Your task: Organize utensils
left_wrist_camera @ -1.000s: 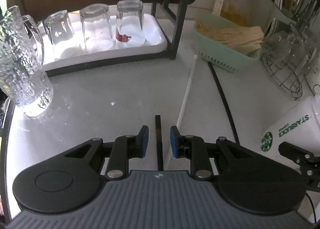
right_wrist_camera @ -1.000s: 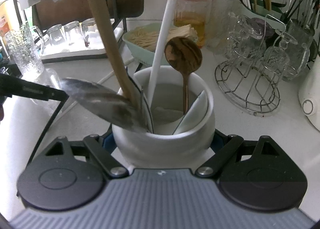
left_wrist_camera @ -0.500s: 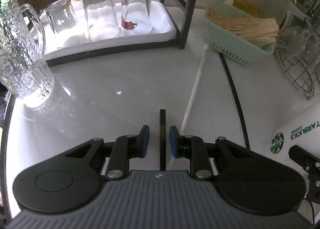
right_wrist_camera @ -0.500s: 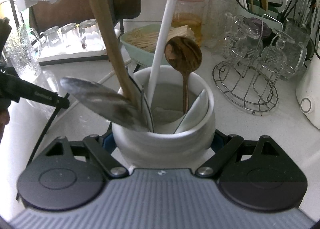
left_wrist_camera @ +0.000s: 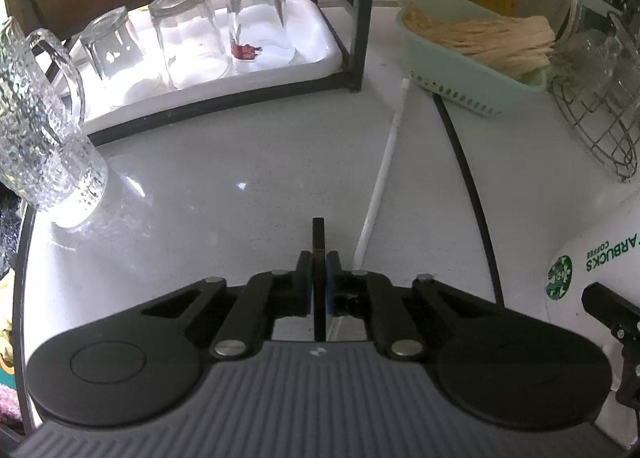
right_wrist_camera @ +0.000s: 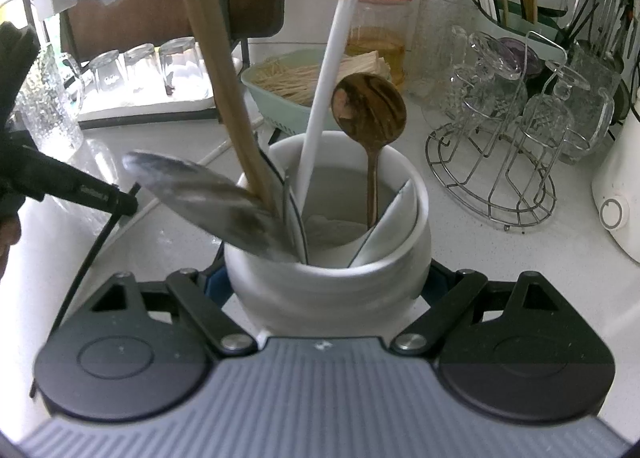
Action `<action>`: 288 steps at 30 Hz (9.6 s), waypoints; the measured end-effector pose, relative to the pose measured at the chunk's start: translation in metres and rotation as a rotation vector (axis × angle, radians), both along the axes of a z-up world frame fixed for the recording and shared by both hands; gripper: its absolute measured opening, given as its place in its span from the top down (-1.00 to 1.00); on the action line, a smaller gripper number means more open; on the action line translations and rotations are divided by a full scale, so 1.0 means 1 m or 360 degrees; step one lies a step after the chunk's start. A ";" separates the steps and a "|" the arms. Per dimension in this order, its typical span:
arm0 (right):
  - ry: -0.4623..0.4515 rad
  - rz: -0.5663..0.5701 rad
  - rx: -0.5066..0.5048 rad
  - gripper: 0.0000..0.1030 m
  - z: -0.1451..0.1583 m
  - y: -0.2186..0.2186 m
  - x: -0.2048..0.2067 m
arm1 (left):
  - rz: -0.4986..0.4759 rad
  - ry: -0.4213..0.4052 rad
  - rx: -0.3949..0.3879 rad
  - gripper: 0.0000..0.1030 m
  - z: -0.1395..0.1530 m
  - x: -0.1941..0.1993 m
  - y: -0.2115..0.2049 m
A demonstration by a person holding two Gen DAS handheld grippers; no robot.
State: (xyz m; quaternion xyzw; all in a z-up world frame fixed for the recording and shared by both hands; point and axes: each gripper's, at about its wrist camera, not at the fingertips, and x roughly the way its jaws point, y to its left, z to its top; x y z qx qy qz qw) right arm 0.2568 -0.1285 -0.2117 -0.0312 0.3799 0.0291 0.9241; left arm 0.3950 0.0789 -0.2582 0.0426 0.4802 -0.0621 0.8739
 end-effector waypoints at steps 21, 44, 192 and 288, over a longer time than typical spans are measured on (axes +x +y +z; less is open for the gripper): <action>0.0023 0.0080 0.0018 -0.77 0.001 -0.005 0.000 | -0.0071 -0.0191 -0.0145 0.86 0.084 -0.049 -0.023; -0.0002 0.0183 0.0036 -0.77 -0.001 -0.012 -0.003 | -0.0111 -0.0471 -0.0371 0.87 0.186 -0.142 -0.064; -0.0004 -0.0134 0.0085 -0.75 0.000 -0.011 -0.016 | -0.0198 -0.0045 -0.0436 0.01 0.028 0.063 -0.014; -0.0102 0.0291 0.0154 -0.75 0.001 -0.027 0.003 | -0.0020 -0.0642 -0.0409 0.87 0.219 -0.128 -0.050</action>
